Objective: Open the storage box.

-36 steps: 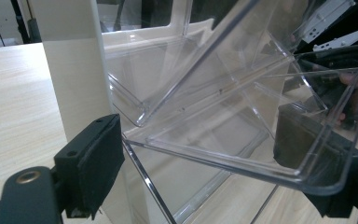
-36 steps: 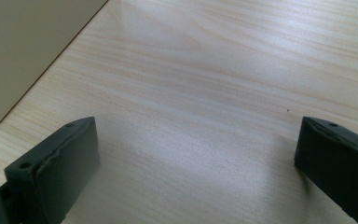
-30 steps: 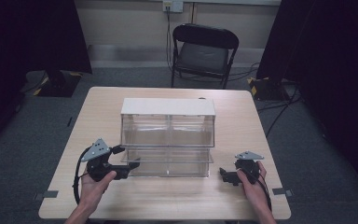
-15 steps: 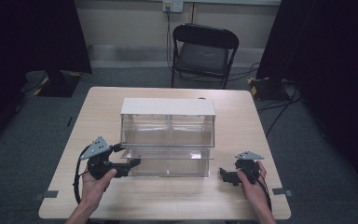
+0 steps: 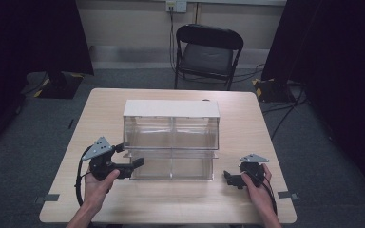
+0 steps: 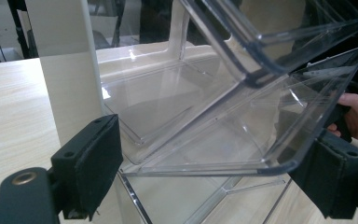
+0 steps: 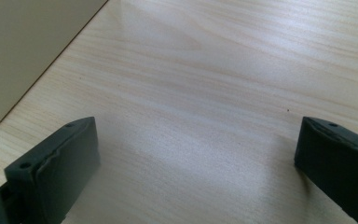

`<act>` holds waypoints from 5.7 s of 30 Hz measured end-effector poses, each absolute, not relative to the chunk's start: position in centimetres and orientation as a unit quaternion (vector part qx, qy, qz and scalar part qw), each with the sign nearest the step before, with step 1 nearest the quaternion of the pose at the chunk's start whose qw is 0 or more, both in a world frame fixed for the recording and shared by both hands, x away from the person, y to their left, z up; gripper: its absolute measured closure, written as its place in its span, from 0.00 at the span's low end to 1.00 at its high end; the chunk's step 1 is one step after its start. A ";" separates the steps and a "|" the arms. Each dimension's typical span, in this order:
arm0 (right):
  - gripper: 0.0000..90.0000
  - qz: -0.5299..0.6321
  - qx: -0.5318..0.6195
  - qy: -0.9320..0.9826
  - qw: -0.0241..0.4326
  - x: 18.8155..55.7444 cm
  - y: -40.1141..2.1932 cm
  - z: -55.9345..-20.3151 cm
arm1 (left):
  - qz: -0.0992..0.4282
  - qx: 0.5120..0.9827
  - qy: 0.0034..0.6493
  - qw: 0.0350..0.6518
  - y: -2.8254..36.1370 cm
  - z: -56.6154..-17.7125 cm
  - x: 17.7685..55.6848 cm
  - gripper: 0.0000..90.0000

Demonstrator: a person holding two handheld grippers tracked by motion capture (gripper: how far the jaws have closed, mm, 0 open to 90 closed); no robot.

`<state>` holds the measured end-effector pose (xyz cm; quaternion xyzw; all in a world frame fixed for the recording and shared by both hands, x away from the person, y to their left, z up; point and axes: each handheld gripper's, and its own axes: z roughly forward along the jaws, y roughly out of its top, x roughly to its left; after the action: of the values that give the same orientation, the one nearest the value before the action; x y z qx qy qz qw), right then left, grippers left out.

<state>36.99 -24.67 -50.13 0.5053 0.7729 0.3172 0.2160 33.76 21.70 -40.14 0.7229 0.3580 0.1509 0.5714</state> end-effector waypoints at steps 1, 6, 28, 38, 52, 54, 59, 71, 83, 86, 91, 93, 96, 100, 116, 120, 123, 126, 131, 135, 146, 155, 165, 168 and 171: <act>0.00 0.317 0.505 0.773 0.216 37.0 -24.7 -50.1 | 0.151 0.723 0.358 0.571 21.7 -40.1 33.8 0.16; 0.00 0.317 0.505 0.773 0.216 37.0 -24.7 -50.1 | 0.150 0.723 0.360 0.570 21.7 -40.1 33.8 0.16; 0.00 0.317 0.505 0.773 0.216 37.0 -24.7 -50.1 | 0.152 0.724 0.356 0.571 21.5 -39.4 33.8 0.12; 0.00 0.317 0.505 0.773 0.216 37.0 -24.7 -50.1 | 0.148 0.725 0.356 0.571 21.4 -39.2 34.0 0.09; 0.00 0.317 0.505 0.773 0.216 37.0 -24.7 -50.1 | 0.153 0.733 0.359 0.556 21.2 -38.9 34.3 0.07; 0.00 0.317 0.505 0.773 0.216 37.0 -24.7 -50.1 | 0.152 0.735 0.359 0.555 21.2 -38.8 34.4 0.07; 0.00 0.317 0.505 0.773 0.216 37.0 -24.7 -50.1 | 0.154 0.737 0.357 0.553 21.2 -38.8 34.4 0.06; 0.00 0.317 0.505 0.773 0.216 37.0 -24.7 -50.1 | 0.152 0.736 0.359 0.553 21.2 -38.8 34.4 0.06; 0.00 0.317 0.505 0.773 0.216 37.0 -24.7 -50.1 | 0.149 0.734 0.359 0.557 21.3 -38.9 34.4 0.07; 0.00 0.317 0.505 0.773 0.216 37.0 -24.7 -50.1 | 0.149 0.734 0.359 0.557 21.3 -38.9 34.4 0.07; 0.00 0.317 0.505 0.773 0.216 37.0 -24.7 -50.1 | 0.148 0.734 0.358 0.557 21.3 -38.9 34.4 0.07; 0.00 0.317 0.505 0.773 0.216 37.0 -24.7 -50.1 | 0.149 0.735 0.357 0.557 21.3 -38.9 34.4 0.07; 0.00 0.317 0.505 0.773 0.216 37.0 -24.7 -50.1 | 0.149 0.735 0.356 0.557 21.3 -38.9 34.5 0.07; 0.00 0.317 0.505 0.773 0.216 37.0 -24.7 -50.1 | 0.150 0.736 0.357 0.556 21.3 -38.8 34.5 0.07; 0.00 0.317 0.505 0.773 0.216 37.0 -24.7 -50.1 | 0.152 0.735 0.358 0.556 21.2 -38.8 34.4 0.07; 0.00 0.317 0.505 0.773 0.216 37.0 -24.7 -50.1 | 0.152 0.737 0.356 0.554 21.3 -38.8 34.5 0.07; 0.00 0.317 0.505 0.773 0.216 37.0 -24.7 -50.1 | 0.152 0.737 0.356 0.554 21.3 -38.8 34.5 0.07; 0.00 0.317 0.505 0.773 0.216 37.0 -24.7 -50.1 | 0.151 0.736 0.357 0.555 21.3 -38.8 34.5 0.07; 0.00 0.317 0.505 0.773 0.216 37.0 -24.7 -50.1 | 0.152 0.738 0.355 0.554 21.3 -38.8 34.6 0.07; 0.00 0.317 0.505 0.773 0.216 37.0 -24.7 -50.1 | 0.151 0.738 0.355 0.554 21.3 -38.8 34.6 0.07; 0.00 0.317 0.505 0.773 0.216 37.0 -24.7 -50.1 | 0.151 0.737 0.355 0.555 21.3 -38.8 34.6 0.07; 0.00 0.317 0.505 0.773 0.216 37.0 -24.7 -50.1 | 0.152 0.736 0.355 0.557 21.3 -38.9 34.6 0.07; 0.00 0.317 0.505 0.773 0.216 37.0 -24.7 -50.1 | 0.152 0.736 0.356 0.556 21.3 -38.9 34.6 0.06; 0.00 0.317 0.505 0.773 0.216 37.0 -24.7 -50.1 | 0.152 0.737 0.356 0.554 21.2 -38.8 34.5 0.06; 0.00 0.317 0.505 0.773 0.216 37.0 -24.7 -50.1 | 0.153 0.736 0.355 0.555 21.3 -38.9 34.6 0.06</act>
<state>36.99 -24.67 -50.13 0.5052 0.7731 0.3171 0.2160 34.56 21.25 -38.86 0.7364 0.3554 0.1525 0.5551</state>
